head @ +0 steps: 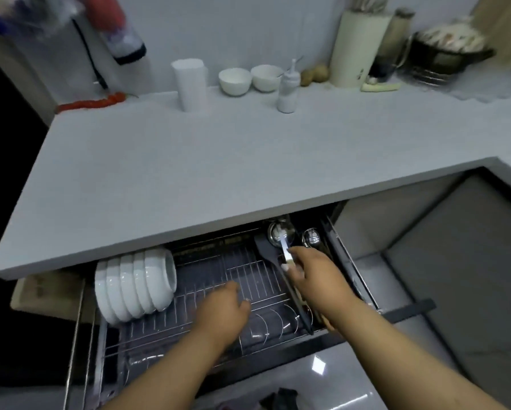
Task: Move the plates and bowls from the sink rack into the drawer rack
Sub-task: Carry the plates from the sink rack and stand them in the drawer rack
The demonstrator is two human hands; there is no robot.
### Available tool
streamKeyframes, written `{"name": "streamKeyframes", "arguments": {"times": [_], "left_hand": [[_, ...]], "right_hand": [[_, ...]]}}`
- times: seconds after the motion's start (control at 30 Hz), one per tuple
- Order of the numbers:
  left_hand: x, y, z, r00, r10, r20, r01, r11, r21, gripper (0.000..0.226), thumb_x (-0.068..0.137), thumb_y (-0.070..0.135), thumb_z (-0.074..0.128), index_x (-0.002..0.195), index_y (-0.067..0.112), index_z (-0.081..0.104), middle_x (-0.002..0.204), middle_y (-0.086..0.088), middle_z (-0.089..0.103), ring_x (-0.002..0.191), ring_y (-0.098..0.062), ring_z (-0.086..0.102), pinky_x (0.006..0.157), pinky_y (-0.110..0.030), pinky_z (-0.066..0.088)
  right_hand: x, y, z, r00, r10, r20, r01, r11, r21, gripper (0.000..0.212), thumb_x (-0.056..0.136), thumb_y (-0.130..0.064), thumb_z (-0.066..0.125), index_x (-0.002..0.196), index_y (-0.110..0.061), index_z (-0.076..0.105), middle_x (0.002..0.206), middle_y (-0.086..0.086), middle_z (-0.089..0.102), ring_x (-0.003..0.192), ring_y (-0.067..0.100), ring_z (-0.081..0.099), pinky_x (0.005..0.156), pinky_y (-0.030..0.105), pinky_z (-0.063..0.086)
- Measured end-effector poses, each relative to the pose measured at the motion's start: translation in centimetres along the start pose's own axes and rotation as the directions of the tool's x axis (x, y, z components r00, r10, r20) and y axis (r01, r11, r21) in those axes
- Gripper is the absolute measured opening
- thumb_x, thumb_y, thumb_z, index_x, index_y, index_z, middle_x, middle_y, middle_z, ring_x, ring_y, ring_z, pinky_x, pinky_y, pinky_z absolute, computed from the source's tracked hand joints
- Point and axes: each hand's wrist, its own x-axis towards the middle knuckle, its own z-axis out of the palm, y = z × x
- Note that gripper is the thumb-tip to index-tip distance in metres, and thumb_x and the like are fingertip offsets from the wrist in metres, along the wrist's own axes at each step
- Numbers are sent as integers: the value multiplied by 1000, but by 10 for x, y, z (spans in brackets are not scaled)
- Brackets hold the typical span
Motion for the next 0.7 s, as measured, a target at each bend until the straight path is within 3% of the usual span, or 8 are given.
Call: {"name": "streamKeyframes", "arguments": {"times": [0.2, 0.43, 0.6, 0.7], "left_hand": [[13, 92, 27, 992, 102, 69, -100, 995, -23, 16, 90, 29, 50, 100, 18, 56, 91, 2, 67, 84, -17, 61, 70, -29, 48], [19, 217, 71, 960, 262, 101, -264, 965, -1, 16, 88, 31, 50, 97, 20, 56, 81, 1, 69, 79, -22, 64, 73, -34, 52], [25, 313, 106, 919, 389, 56, -390, 921, -3, 31, 90, 30, 49, 117, 17, 56, 111, -3, 66, 104, -24, 60, 84, -29, 47], [26, 371, 132, 899, 436, 51, -435, 900, -15, 36, 91, 30, 50, 124, 16, 53, 115, -5, 65, 107, -26, 59, 88, -32, 47]], "right_hand": [[-35, 70, -71, 976, 90, -200, -106, 992, -73, 52, 90, -48, 53, 135, -22, 48, 127, 1, 56, 122, 18, 46, 95, 28, 39], [-84, 166, -154, 885, 233, -403, -246, 969, 21, 53, 88, -52, 55, 130, -20, 53, 121, 0, 58, 117, 17, 49, 96, 30, 42], [-117, 234, -202, 814, 308, -492, -303, 948, 92, 48, 88, -51, 56, 124, -19, 57, 113, 0, 59, 111, 17, 52, 92, 29, 44], [-134, 275, -230, 775, 337, -535, -330, 937, 111, 45, 88, -50, 57, 120, -18, 60, 109, 1, 61, 108, 18, 54, 90, 29, 44]]}}
